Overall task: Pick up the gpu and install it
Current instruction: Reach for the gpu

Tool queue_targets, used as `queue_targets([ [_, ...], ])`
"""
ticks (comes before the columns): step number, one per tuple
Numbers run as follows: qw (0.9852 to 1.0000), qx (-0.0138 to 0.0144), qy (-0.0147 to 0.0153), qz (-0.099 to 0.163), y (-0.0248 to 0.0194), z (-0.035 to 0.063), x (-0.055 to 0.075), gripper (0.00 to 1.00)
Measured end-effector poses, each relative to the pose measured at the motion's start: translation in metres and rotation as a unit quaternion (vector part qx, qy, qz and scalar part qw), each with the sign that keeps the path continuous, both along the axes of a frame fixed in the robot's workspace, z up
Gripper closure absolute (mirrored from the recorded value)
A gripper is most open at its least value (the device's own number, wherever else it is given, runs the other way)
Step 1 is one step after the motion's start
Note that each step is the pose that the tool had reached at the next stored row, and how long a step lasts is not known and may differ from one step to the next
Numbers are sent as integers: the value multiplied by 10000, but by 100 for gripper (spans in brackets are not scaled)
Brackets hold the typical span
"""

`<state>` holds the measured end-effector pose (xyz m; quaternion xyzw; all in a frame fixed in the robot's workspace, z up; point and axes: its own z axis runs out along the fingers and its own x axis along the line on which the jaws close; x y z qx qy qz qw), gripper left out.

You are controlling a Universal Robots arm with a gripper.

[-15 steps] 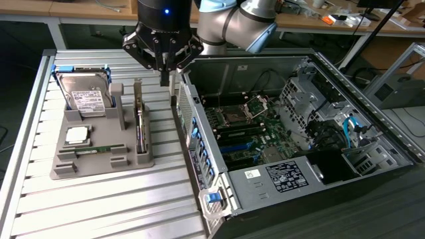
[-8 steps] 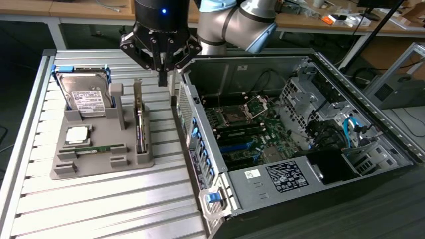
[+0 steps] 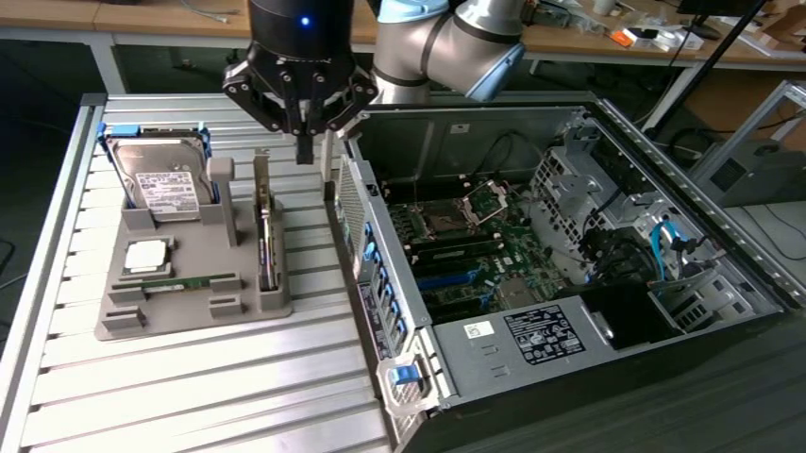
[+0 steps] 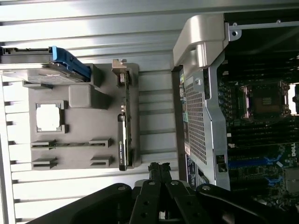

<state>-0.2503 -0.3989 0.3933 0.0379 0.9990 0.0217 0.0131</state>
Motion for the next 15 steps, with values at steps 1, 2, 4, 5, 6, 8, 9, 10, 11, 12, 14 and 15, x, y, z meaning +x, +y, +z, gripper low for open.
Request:
queue_targets([
  [1,10000,0,0,0,0,0,-4,89],
  [2,10000,0,0,0,0,0,-9,89],
  [4,10000,0,0,0,0,0,-19,89],
  [5,10000,0,0,0,0,0,-24,89],
  [6,10000,0,0,0,0,0,-28,89],
  [8,10000,0,0,0,0,0,-37,89],
  [9,10000,0,0,0,0,0,-41,89],
  [10,10000,0,0,0,0,0,-46,89],
  [11,10000,0,0,0,0,0,-50,89],
  [12,10000,0,0,0,0,0,-54,89],
  [14,10000,0,0,0,0,0,-62,89],
  [15,10000,0,0,0,0,0,-67,89],
])
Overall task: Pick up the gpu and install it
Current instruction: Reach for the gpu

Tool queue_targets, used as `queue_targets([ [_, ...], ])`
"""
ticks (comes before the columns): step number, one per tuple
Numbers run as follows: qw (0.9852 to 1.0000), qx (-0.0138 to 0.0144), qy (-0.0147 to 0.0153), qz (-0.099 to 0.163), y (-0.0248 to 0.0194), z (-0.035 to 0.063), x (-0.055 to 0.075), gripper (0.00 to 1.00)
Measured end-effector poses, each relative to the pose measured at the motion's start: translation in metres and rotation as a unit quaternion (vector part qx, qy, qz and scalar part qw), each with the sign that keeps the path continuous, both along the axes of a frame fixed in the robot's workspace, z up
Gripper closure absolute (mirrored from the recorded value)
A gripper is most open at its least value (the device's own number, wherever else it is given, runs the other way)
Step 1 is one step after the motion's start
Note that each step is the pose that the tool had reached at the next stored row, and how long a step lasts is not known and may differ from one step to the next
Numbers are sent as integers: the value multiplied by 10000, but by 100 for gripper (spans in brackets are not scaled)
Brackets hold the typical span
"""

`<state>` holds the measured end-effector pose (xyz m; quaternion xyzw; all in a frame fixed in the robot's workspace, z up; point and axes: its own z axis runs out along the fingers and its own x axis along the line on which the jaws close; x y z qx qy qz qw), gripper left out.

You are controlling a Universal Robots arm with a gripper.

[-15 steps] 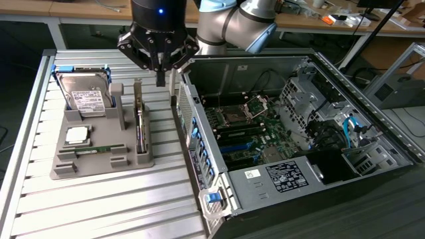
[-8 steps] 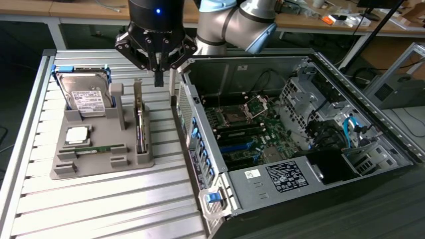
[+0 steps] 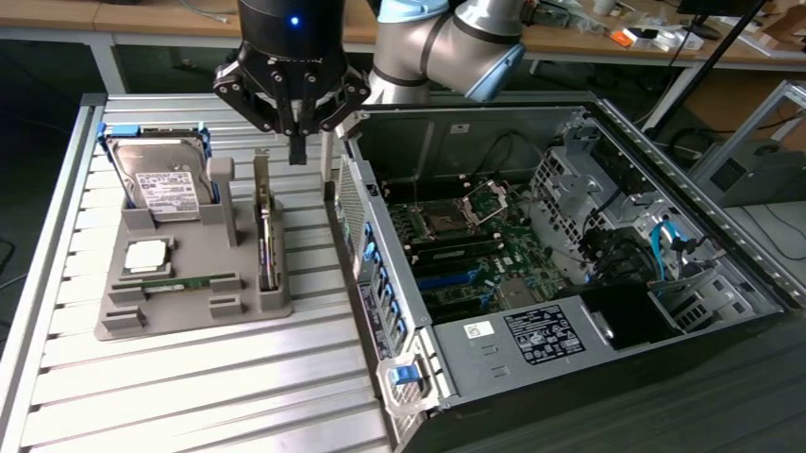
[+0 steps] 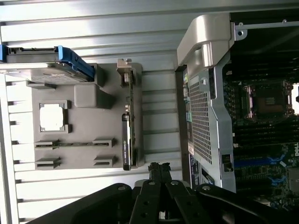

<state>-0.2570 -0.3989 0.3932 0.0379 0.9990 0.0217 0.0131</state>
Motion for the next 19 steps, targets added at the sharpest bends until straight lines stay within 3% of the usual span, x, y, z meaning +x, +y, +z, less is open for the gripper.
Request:
queue_targets([
  [19,10000,0,0,0,0,0,-88,89],
])
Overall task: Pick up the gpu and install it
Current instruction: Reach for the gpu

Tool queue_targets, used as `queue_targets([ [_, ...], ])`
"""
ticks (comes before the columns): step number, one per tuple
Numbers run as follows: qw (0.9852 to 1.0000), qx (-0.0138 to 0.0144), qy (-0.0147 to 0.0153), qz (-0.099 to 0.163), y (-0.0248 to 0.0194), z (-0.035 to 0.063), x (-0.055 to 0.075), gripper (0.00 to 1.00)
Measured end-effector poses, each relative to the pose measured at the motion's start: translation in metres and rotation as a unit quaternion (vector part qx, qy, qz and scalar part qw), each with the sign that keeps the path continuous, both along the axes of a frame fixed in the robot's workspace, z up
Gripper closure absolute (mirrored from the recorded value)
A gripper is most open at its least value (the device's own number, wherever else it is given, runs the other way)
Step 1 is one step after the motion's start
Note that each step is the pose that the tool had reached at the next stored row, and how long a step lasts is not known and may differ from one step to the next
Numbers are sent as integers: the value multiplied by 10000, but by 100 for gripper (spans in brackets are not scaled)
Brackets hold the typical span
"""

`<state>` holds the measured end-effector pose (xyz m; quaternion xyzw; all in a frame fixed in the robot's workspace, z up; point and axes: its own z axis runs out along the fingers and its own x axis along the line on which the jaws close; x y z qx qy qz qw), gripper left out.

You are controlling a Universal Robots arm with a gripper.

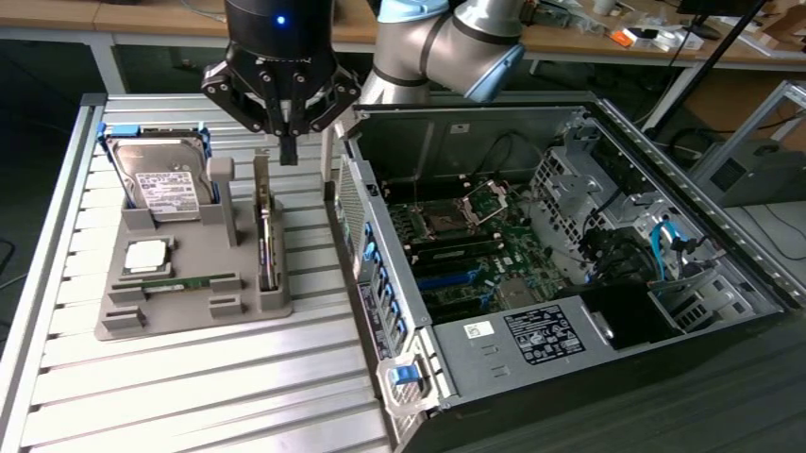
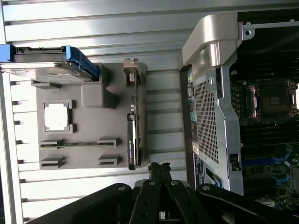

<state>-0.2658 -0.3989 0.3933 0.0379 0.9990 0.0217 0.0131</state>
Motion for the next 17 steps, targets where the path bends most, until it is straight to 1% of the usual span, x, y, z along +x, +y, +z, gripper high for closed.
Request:
queue_targets([
  [17,10000,0,0,0,0,0,-120,89],
])
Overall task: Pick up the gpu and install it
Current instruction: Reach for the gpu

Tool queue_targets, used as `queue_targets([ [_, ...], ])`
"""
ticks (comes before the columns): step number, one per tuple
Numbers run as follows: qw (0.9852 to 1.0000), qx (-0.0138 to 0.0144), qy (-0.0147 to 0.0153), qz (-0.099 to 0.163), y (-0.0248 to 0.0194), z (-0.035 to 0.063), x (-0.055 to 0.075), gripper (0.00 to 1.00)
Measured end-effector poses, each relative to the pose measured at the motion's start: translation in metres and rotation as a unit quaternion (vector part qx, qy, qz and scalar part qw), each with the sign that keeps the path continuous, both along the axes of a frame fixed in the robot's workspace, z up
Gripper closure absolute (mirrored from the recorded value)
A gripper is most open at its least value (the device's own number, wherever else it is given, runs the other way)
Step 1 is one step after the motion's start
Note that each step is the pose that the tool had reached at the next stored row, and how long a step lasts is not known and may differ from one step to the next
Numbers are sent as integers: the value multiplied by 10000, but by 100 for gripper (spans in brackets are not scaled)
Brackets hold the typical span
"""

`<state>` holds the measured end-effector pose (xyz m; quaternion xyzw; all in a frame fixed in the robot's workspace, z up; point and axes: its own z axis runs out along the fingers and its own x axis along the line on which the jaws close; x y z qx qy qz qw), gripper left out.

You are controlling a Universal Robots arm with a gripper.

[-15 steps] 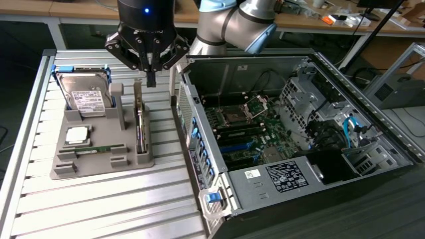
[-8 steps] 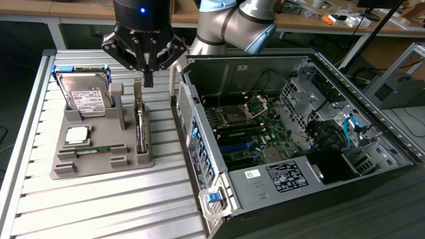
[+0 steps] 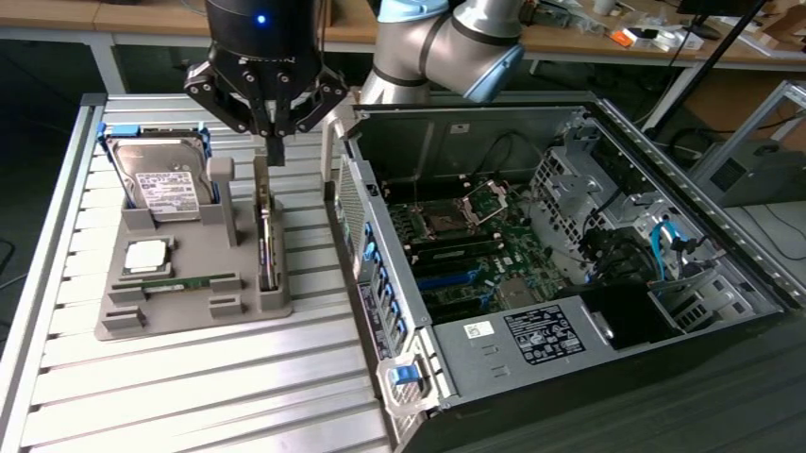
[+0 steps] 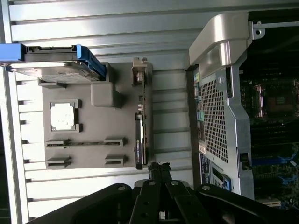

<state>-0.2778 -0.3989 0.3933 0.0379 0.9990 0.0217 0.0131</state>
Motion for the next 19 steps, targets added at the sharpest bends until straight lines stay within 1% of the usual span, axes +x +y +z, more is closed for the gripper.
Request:
queue_targets([
  [19,10000,0,0,0,0,0,-113,89],
])
